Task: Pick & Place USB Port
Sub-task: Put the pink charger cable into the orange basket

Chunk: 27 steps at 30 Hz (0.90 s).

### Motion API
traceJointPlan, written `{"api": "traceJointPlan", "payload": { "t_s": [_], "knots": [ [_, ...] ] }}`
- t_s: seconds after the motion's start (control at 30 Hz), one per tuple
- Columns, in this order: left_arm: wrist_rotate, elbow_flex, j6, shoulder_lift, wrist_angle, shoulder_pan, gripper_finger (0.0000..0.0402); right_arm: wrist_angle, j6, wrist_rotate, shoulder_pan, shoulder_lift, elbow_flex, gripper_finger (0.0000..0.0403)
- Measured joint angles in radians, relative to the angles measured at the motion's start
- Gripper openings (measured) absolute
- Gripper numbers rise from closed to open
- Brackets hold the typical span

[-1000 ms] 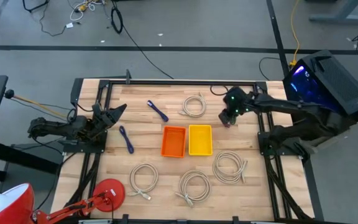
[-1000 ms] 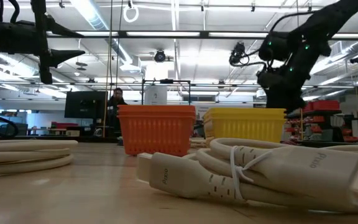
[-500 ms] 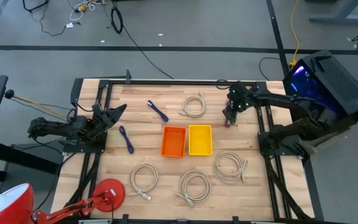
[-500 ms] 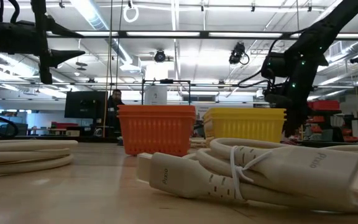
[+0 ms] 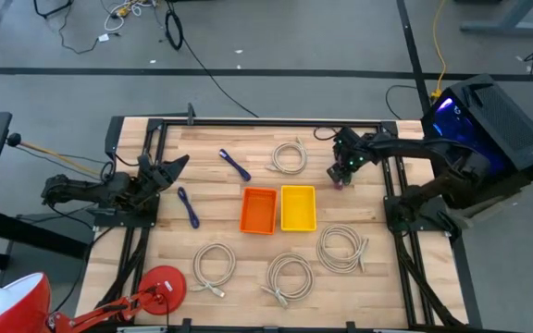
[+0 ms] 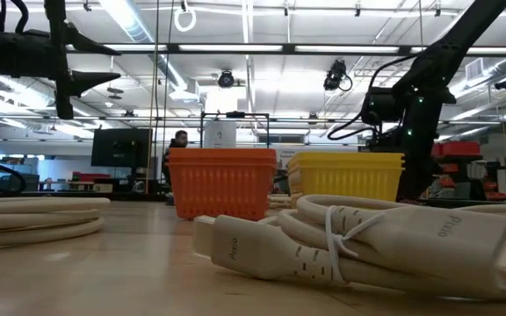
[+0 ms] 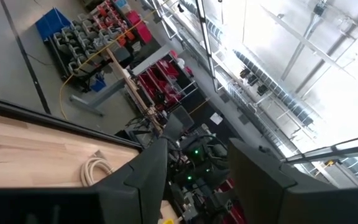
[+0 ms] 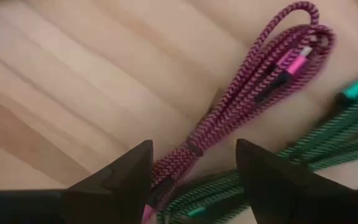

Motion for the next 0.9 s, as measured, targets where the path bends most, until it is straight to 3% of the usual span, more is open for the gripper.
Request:
{"api": "traceJointPlan", "payload": {
  "t_s": [0.17,0.23,0.33,0.37,0.47,0.6,0.8,0.9],
  "knots": [
    [0.0,0.0,0.0,0.0,-0.003,0.0,0.0177,0.042,0.028,-0.007,0.017,0.043,0.002,0.0201],
    [0.0,0.0,0.0,0.0,-0.003,0.0,0.0177,0.044,0.045,0.01,0.019,0.052,0.002,0.0153],
    [0.0,0.0,-0.001,0.0,-0.003,0.0,0.0177,0.052,0.041,0.007,0.018,0.054,0.003,0.0042],
    [0.0,0.0,-0.002,0.0,-0.003,0.0,0.0177,0.055,0.041,0.0,0.019,0.051,0.003,0.0026],
    [0.003,0.0,-0.038,0.0,-0.003,0.0,0.0177,0.064,0.064,-0.03,0.021,0.036,0.002,0.0016],
    [0.083,0.0,-0.093,0.0,-0.003,0.001,0.0177,0.141,0.117,-0.184,0.069,-0.057,0.002,0.0014],
    [0.125,0.0,-0.102,0.0,0.03,0.002,0.0177,0.175,0.183,-0.158,0.205,-0.201,0.173,0.0014],
    [0.149,0.01,-0.087,0.014,0.073,0.002,0.0177,0.159,0.166,-0.089,0.297,-0.213,0.3,0.0014]
  ]
}}
